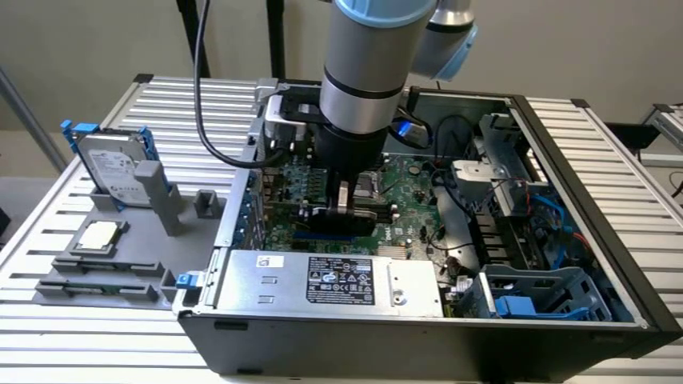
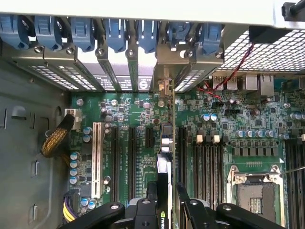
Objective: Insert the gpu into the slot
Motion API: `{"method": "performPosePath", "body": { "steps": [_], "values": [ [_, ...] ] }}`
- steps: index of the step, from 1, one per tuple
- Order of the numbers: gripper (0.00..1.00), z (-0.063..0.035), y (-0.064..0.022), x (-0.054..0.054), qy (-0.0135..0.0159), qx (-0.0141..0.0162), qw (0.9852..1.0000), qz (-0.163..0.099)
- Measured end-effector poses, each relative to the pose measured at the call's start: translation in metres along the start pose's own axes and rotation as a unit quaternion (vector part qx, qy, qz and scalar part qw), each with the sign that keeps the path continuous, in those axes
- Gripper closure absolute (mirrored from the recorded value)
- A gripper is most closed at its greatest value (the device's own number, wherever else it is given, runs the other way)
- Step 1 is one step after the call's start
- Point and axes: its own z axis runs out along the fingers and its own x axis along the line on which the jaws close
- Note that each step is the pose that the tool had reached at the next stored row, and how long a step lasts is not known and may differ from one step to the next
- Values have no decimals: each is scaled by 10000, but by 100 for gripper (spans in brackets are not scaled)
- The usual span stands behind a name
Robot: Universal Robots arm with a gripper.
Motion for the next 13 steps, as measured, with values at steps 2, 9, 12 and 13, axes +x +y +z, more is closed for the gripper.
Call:
{"method": "performPosePath", "body": {
  "steps": [2, 9, 12, 13],
  "values": [
    [74, 3, 2, 0, 6, 0, 10000, -1],
    [74, 11, 12, 1, 22, -3, 10000, -32],
    [74, 20, 11, -5, 21, -3, 10000, -47],
    [74, 20, 12, -8, 23, -4, 10000, -50]
  ]
}}
